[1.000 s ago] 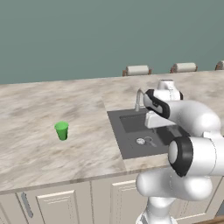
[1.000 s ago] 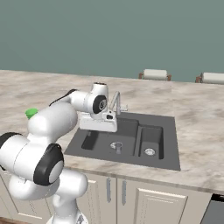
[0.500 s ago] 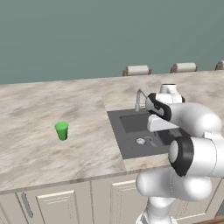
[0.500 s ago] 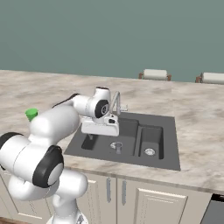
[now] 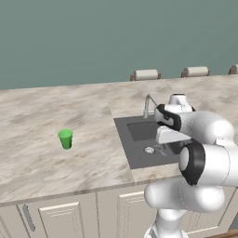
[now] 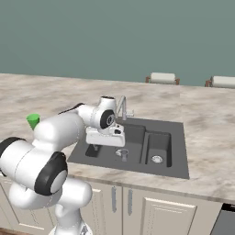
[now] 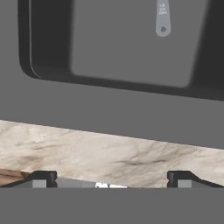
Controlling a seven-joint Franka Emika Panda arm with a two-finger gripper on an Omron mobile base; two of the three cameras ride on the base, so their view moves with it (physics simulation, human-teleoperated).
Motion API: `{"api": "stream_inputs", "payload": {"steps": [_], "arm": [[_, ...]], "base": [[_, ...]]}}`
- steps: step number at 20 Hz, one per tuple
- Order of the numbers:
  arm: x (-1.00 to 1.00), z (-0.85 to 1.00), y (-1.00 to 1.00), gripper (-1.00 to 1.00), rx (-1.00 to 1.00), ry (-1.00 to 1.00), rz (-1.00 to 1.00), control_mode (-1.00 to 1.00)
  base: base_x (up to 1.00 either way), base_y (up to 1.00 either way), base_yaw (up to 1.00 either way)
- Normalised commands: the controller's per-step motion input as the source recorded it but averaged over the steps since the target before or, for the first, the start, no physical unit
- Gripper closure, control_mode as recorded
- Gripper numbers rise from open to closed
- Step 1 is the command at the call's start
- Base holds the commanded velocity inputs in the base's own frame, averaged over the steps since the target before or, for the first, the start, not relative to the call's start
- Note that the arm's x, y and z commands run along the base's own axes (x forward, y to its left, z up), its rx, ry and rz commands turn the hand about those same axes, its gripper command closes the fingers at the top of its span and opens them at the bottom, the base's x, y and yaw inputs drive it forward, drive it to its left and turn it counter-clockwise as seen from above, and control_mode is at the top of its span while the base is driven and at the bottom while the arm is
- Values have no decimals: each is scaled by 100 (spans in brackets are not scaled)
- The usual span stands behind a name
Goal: Move any existing items from the left basin to the right basin for drying. Then move the cup from the counter to the left basin of the sink for washing.
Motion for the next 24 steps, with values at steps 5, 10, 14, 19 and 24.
{"api": "stream_inputs", "payload": {"steps": [5, 10, 14, 19, 24], "arm": [[5, -19, -3, -100, 0, -3, 0, -100], [6, -15, -7, -100, 0, -3, 0, -100], [3, -13, -5, -100, 0, -5, 0, -100], [5, -10, -5, -100, 0, -6, 0, -100], [16, -10, -6, -100, 0, -3, 0, -100]], "base": [[0, 0, 0], [0, 0, 0], [0, 0, 0], [0, 0, 0], [0, 0, 0]]}}
